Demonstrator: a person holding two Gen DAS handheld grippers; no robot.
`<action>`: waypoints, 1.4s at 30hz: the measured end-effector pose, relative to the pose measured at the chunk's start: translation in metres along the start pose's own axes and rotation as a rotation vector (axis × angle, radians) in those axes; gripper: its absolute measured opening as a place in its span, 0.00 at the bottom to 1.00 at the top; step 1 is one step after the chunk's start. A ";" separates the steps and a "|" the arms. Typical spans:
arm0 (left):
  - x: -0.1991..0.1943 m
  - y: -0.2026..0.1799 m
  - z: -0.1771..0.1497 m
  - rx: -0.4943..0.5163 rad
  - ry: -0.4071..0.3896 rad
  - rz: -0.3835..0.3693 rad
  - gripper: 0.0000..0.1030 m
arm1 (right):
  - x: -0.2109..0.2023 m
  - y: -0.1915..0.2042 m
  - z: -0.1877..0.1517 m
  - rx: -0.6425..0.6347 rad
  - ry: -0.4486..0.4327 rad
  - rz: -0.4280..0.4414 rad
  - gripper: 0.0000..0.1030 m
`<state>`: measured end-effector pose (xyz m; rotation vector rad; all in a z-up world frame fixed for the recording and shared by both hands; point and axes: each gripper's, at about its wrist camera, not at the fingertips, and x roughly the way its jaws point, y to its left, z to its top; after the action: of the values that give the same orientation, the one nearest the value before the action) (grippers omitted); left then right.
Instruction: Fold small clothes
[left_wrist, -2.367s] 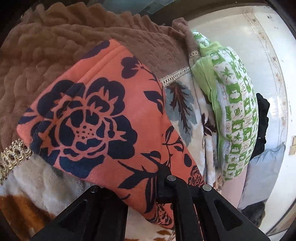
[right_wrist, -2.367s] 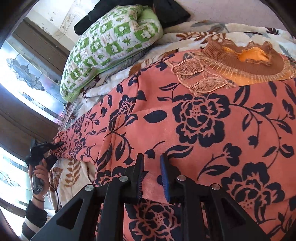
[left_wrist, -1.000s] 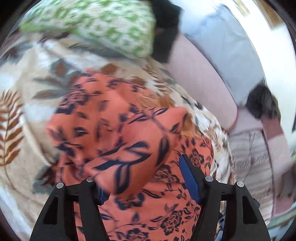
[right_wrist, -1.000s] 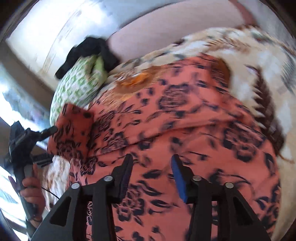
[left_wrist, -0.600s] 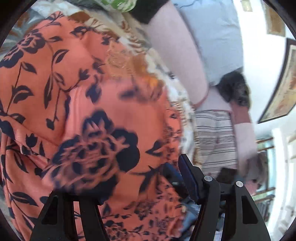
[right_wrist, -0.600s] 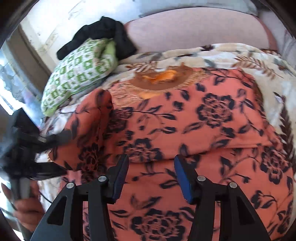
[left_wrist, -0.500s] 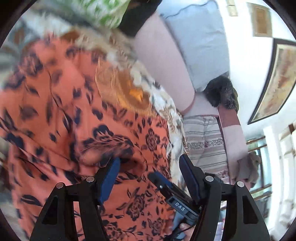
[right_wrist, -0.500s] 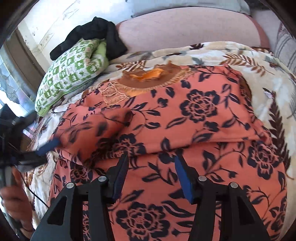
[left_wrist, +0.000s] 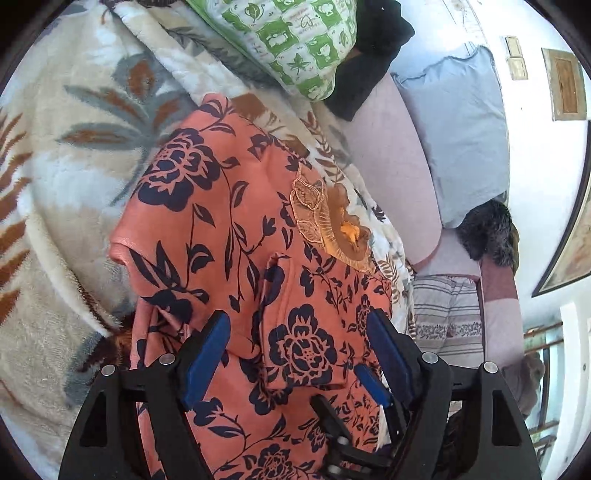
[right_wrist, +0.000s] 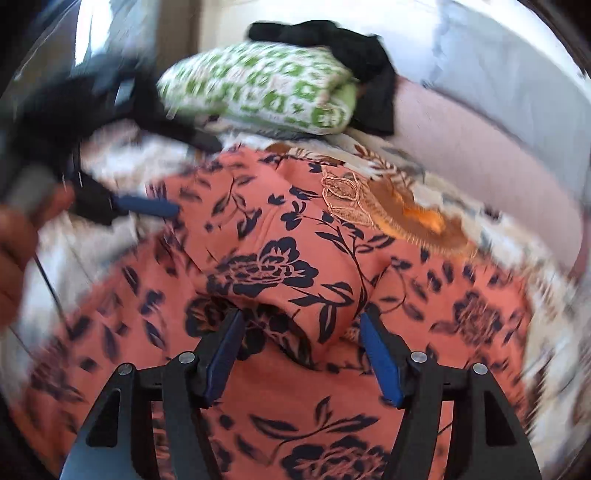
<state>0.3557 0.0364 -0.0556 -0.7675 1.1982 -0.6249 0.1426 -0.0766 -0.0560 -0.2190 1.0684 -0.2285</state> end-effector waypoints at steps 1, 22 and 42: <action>-0.001 -0.001 0.000 -0.003 0.004 0.002 0.73 | 0.005 0.006 0.000 -0.054 -0.001 -0.046 0.62; 0.035 0.027 0.009 -0.081 -0.031 0.082 0.51 | 0.011 -0.251 -0.136 1.290 -0.115 0.225 0.49; 0.027 0.027 -0.005 -0.117 -0.056 0.182 0.09 | 0.005 -0.272 -0.151 1.273 -0.062 0.147 0.16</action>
<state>0.3587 0.0312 -0.0937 -0.7588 1.2448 -0.3835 -0.0099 -0.3482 -0.0523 0.9833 0.7051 -0.7105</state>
